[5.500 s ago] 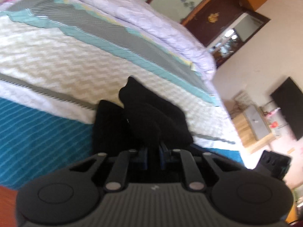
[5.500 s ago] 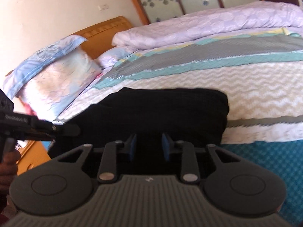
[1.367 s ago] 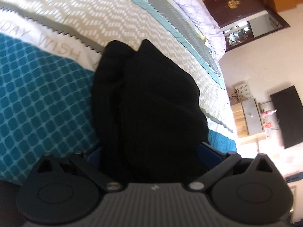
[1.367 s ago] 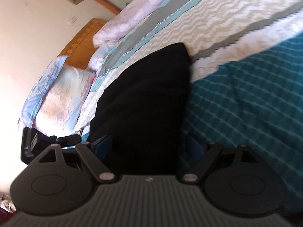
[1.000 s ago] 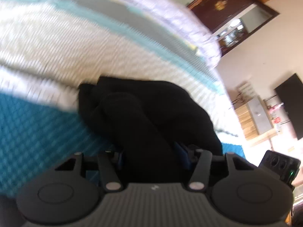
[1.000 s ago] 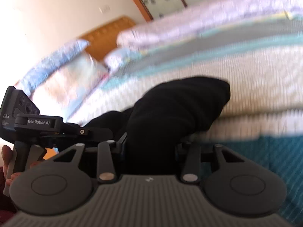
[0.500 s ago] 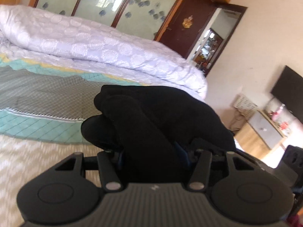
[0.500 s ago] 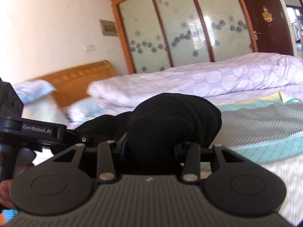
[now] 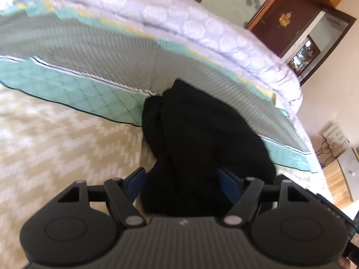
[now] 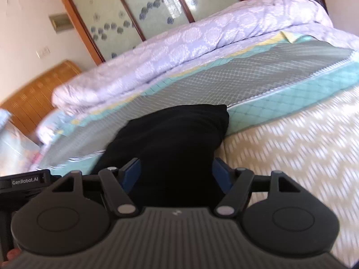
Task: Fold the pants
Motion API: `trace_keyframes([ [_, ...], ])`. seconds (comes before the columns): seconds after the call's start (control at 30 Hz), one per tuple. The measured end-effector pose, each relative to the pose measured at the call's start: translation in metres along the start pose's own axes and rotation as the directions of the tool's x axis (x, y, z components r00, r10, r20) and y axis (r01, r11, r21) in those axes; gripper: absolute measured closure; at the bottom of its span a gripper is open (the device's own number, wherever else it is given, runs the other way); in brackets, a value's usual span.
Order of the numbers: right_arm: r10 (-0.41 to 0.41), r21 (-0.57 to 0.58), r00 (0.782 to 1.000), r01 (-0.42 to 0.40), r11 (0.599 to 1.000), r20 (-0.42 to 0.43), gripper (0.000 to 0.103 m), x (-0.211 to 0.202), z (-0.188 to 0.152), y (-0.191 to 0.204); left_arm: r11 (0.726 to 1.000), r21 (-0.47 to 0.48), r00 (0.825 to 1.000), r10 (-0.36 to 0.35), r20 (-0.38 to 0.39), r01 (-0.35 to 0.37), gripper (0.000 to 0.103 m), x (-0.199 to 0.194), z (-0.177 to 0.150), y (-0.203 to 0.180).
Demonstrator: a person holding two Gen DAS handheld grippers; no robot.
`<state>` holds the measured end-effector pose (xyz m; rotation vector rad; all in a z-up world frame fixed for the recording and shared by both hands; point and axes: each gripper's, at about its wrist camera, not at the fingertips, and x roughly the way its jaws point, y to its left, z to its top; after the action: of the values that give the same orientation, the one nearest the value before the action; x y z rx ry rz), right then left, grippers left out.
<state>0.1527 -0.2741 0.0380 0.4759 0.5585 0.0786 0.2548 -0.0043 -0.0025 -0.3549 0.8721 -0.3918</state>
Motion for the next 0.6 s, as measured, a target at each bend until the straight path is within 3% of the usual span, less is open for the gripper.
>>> trace_keyframes([
  [0.1,0.019,0.006,1.0,-0.019,1.0,-0.002,0.029,-0.055,-0.026,0.013,0.995,0.077,0.998,0.061,0.025,-0.063,0.027,-0.045,-0.013,-0.011],
  [0.27,0.024,-0.02,0.999,-0.025,0.999,-0.049,0.028,-0.113,-0.073,0.04,0.967,0.196,0.987,0.153,0.053,-0.16,0.013,-0.116,-0.069,-0.03],
  [0.37,-0.015,-0.039,0.998,0.012,0.999,-0.064,0.025,-0.134,-0.097,0.05,0.946,0.241,0.975,0.199,0.102,-0.218,0.0,-0.151,-0.106,-0.04],
  [0.6,-0.091,-0.024,0.985,0.089,0.996,-0.143,0.024,-0.16,-0.143,0.068,0.89,0.296,0.938,0.322,0.131,-0.347,0.0,-0.185,-0.165,-0.058],
])
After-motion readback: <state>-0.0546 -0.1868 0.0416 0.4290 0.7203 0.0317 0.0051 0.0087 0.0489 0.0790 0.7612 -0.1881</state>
